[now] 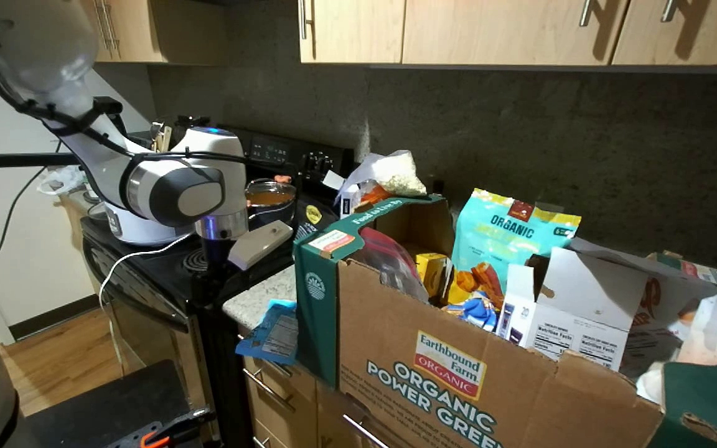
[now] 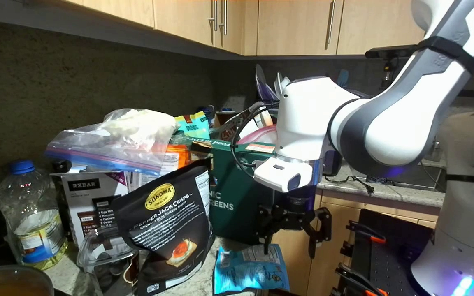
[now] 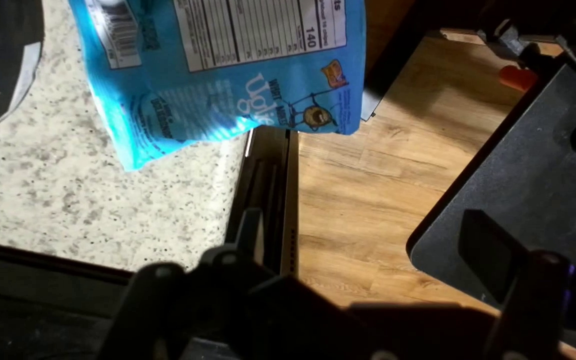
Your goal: Take out two products out of the box and put them on the counter
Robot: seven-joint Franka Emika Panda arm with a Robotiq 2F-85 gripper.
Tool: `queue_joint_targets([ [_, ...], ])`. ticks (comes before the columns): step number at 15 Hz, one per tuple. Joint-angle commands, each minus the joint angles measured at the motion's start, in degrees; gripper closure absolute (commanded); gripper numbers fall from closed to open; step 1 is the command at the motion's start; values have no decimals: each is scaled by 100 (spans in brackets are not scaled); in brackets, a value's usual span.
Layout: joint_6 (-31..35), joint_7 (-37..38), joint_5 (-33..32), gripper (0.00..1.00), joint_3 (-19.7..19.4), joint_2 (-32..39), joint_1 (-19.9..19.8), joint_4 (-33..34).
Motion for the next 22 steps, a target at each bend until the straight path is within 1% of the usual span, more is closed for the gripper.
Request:
queue_joint_targets([
  [1,78,19,13,0,-31,92,19,43],
  [3,205,32,16,0,-37,197,-14,30],
  [7,697,-15,18,0,-29,549,-68,33],
  [11,957,-26,-218,0,57,955,-187,136],
  [18,791,19,-1004,0,87,1382,-666,437],
  [22,748,12,-1270,0,148,1618,-832,654],
])
